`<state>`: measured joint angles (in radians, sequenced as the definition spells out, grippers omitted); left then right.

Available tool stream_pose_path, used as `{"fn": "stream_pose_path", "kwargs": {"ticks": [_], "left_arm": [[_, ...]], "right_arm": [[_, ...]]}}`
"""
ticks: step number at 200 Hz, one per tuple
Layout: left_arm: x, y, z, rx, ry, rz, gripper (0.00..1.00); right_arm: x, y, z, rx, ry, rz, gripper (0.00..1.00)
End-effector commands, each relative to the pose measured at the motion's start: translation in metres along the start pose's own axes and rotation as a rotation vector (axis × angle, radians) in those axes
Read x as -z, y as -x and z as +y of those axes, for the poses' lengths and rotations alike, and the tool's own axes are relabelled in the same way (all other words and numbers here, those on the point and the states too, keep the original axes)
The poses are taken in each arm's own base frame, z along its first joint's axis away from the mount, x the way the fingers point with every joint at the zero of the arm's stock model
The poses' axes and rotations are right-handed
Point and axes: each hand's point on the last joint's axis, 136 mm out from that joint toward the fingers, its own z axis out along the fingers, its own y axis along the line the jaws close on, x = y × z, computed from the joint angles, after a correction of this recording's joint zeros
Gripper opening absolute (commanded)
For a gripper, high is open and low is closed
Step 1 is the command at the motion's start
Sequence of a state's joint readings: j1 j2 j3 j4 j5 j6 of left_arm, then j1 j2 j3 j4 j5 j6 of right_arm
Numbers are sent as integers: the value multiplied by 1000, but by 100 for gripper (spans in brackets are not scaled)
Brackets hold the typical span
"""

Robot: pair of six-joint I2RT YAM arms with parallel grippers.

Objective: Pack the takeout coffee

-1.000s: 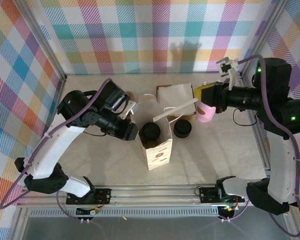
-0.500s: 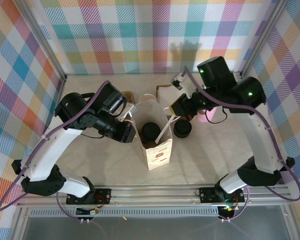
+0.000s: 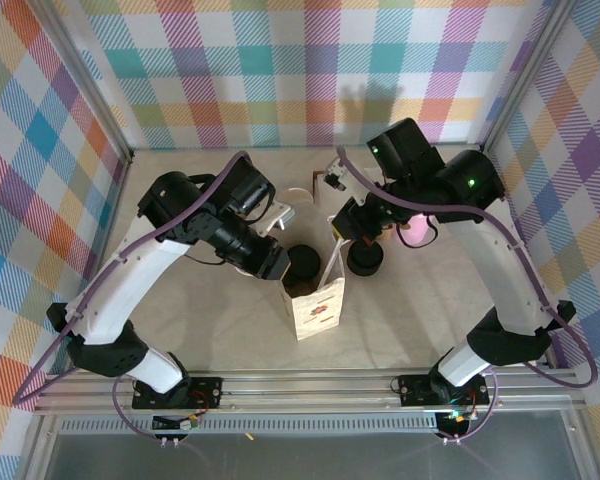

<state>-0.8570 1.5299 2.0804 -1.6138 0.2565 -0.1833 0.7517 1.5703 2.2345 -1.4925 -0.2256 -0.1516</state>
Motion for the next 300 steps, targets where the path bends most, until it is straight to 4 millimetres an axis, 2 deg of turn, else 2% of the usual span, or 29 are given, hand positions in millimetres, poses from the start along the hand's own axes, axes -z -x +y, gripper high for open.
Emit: {"fn": "stream_pose_path", "kwargs": {"ticks": [1, 84, 158, 201, 300], "left_arm": [[4, -38, 3, -8, 12, 150, 35], [11, -44, 11, -16, 49, 103, 37], [9, -43, 13, -16, 58, 96, 39], [4, -42, 14, -14, 51, 96, 39], [4, -44, 15, 8, 51, 77, 39]], "right_arm": [[-3, -5, 4, 29, 10, 37, 0], [-19, -18, 0, 21, -26, 135, 0], [-37, -35, -1, 0, -44, 238, 9], [-40, -40, 1, -21, -41, 262, 13], [-48, -47, 6, -18, -38, 305, 16]]}}
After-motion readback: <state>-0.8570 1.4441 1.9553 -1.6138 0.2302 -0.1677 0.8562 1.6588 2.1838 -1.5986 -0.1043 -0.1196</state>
